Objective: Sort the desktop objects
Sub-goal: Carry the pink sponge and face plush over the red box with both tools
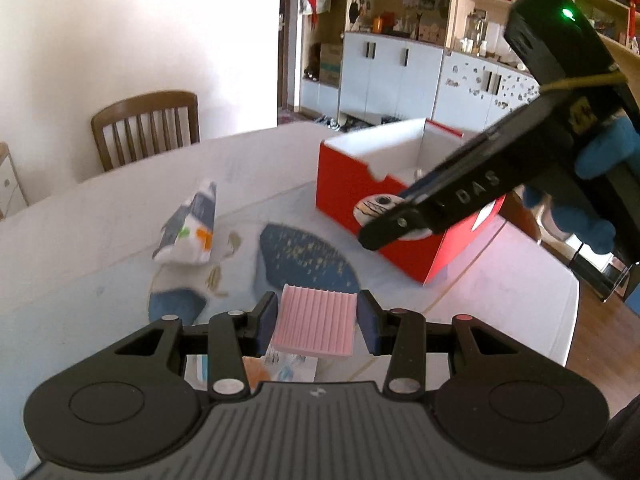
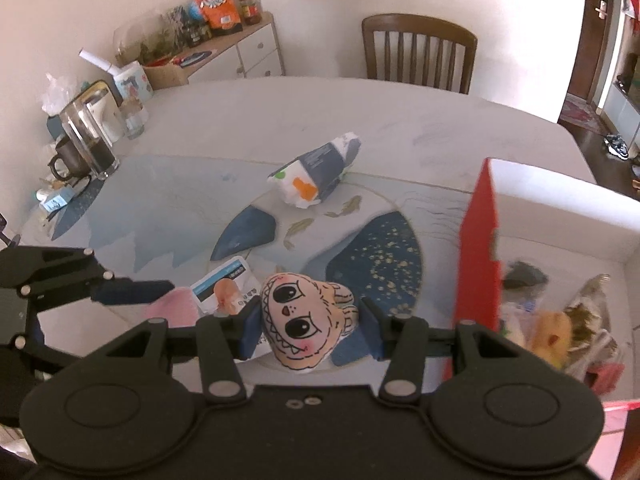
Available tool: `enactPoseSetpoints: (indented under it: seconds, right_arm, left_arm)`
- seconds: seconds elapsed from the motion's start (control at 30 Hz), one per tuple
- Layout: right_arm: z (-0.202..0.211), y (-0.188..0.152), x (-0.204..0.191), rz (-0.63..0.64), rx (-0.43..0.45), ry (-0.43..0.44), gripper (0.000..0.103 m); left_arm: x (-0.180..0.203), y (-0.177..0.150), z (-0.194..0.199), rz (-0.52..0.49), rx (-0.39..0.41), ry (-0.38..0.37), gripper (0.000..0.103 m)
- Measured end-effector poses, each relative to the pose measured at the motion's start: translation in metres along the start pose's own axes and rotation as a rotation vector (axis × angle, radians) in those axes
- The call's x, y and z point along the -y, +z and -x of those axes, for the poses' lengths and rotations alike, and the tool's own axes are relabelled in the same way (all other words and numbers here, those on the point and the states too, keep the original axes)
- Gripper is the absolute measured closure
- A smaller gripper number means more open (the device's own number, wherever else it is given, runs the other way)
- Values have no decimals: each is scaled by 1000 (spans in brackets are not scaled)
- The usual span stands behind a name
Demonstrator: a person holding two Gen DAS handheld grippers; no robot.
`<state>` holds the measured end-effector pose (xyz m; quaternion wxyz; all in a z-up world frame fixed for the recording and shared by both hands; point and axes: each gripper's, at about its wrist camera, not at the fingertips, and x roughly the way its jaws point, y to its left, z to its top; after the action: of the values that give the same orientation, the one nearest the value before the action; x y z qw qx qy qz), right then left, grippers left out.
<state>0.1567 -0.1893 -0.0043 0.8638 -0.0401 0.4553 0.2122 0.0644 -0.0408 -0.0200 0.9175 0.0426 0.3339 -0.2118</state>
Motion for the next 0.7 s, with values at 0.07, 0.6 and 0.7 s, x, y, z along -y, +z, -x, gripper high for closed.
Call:
enactPoseSetpoints:
  seconds: [0.07,0.6,0.7]
  right_arm:
    - [12,-1,6,-7,15,-3,53]
    - [80,-12,76,-83,107,-69,53]
    - [86,-15,90,-94,120,-83,53]
  left_arm:
    - [4,10,2,0,16,-4,62]
    - [53,79,-16,-66,69,-42,62]
    - [69,88,-27,-82,67,-58,62]
